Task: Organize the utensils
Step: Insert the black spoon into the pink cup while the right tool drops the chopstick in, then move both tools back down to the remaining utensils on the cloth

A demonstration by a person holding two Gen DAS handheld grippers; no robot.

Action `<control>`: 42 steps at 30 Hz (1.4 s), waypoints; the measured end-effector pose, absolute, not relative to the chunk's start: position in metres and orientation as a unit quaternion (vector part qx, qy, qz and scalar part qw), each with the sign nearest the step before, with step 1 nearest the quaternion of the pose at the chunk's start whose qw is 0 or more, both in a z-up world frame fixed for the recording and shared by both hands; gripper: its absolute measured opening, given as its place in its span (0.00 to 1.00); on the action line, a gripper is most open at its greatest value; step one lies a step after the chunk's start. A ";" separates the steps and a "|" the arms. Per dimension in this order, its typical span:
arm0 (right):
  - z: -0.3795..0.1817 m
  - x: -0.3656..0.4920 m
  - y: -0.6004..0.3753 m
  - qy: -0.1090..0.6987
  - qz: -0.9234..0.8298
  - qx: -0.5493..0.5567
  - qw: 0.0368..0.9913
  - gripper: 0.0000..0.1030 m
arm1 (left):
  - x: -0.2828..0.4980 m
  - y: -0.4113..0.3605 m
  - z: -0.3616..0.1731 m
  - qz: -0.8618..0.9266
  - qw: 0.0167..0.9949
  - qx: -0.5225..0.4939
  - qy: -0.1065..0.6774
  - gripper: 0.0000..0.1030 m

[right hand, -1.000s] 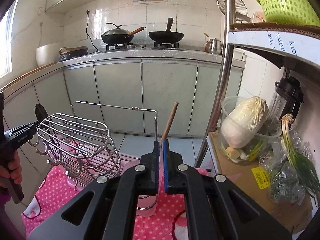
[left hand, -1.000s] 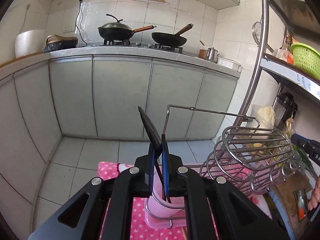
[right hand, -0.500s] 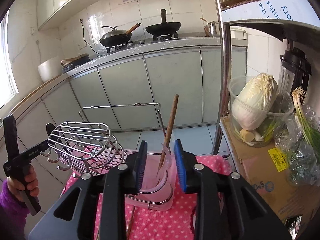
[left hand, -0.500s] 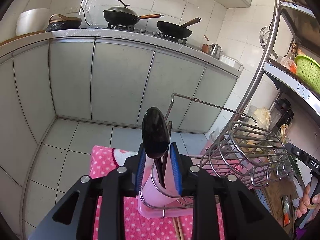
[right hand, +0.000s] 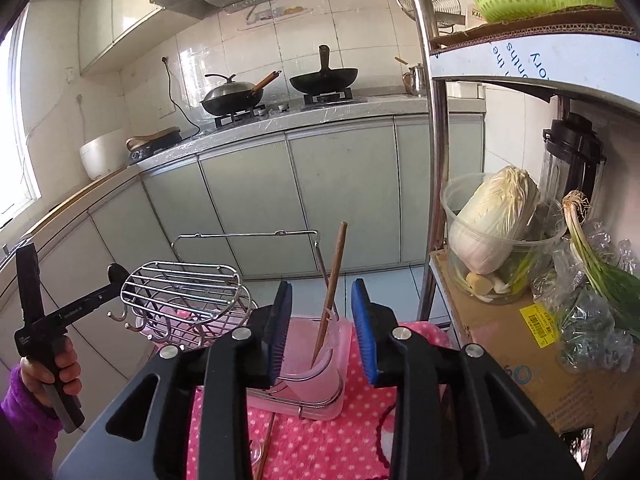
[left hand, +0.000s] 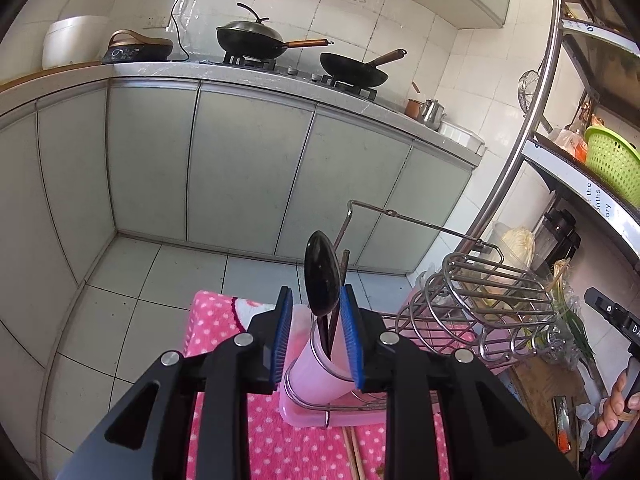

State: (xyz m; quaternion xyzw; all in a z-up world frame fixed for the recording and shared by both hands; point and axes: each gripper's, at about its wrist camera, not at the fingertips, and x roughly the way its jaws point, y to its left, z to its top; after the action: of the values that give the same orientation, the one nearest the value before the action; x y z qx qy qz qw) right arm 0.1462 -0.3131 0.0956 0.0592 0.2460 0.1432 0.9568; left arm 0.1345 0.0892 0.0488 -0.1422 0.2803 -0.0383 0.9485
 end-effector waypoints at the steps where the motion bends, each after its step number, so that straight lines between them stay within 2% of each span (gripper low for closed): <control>1: 0.096 0.141 -0.313 0.243 0.145 0.061 0.957 0.30 | 0.132 0.090 0.050 -0.038 0.949 -0.144 0.279 0.23; 7: 0.087 0.113 -0.308 0.248 0.168 0.075 0.951 0.30 | 0.109 0.091 0.052 -0.042 0.950 -0.145 0.272 0.23; 15: 0.025 0.101 -0.289 0.327 0.191 0.100 0.920 0.30 | 0.075 0.076 0.030 -0.066 0.944 -0.129 0.295 0.23; 25: -0.052 0.105 -0.276 0.427 0.193 0.131 0.874 0.30 | 0.071 0.044 -0.039 -0.102 0.905 -0.117 0.397 0.21; 36: -0.082 0.111 -0.272 0.472 0.194 0.141 0.849 0.30 | 0.119 0.020 -0.105 -0.082 0.837 -0.146 0.521 0.07; 42: -0.086 0.113 -0.275 0.474 0.198 0.144 0.846 0.30 | 0.138 0.006 -0.127 -0.066 0.821 -0.130 0.552 0.06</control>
State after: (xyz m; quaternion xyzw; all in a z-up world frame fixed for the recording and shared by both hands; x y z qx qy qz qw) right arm 0.1130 -0.2749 -0.0863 0.1436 0.4742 0.1978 0.8458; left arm 0.1381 0.0060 -0.1271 -0.1299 0.5520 -0.0661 0.8210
